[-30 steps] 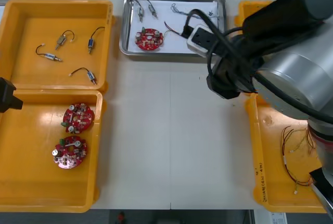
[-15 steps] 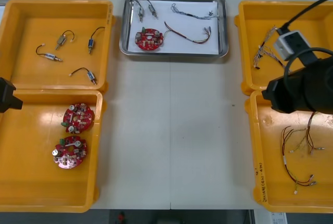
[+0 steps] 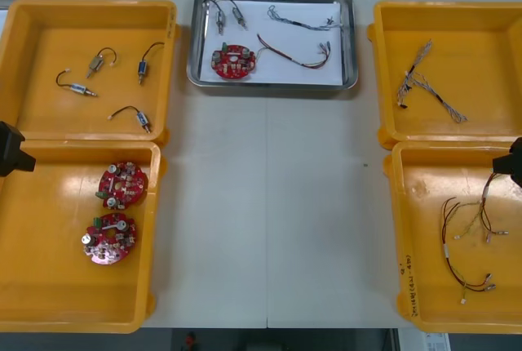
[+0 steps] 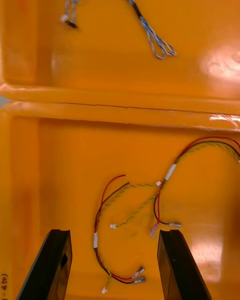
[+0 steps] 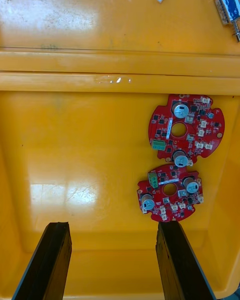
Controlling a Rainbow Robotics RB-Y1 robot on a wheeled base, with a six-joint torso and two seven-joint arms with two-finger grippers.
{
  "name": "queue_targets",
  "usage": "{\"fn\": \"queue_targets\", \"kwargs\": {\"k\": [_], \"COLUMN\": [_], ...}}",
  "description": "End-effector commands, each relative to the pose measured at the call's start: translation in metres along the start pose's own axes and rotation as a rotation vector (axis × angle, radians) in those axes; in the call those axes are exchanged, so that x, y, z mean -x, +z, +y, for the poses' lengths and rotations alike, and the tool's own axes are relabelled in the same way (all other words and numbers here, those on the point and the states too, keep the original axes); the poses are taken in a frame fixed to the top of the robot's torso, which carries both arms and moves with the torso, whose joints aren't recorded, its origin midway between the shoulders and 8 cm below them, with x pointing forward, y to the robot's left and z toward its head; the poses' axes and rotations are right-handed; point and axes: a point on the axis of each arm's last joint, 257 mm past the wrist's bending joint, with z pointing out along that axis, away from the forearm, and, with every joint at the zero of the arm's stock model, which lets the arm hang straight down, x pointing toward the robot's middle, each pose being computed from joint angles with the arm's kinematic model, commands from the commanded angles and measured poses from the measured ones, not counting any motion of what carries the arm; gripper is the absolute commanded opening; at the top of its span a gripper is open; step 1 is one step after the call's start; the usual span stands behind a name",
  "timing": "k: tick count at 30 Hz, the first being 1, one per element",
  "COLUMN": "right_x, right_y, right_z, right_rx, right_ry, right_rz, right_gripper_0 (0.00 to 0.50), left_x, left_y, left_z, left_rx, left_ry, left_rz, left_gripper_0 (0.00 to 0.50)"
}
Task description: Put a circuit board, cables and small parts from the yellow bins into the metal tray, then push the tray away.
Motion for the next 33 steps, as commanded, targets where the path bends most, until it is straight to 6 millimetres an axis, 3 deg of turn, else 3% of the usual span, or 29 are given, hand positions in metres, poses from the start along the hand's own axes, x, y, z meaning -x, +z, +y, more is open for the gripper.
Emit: {"fn": "queue_targets", "kwargs": {"k": [1,10,33], "right_x": [-0.006,-0.016,-0.026], "right_y": [-0.004,0.006,0.013], "right_z": [-0.040,-0.062,-0.056], "right_rx": [-0.062,-0.090,-0.078], "right_ry": [0.100,0.166,0.184], "right_rz": [0.026,0.084,0.118], "right_gripper_0": [0.500,0.500,0.500], "left_x": [0.000,0.000,0.000], "left_y": [-0.013,-0.013,-0.013], "left_z": [0.014,0.014,0.014], "left_rx": [0.044,0.044,0.044], "left_ry": [0.056,0.056,0.056], "left_rz": [-0.015,-0.015,-0.015], "left_gripper_0": [0.500,0.500,0.500]}}
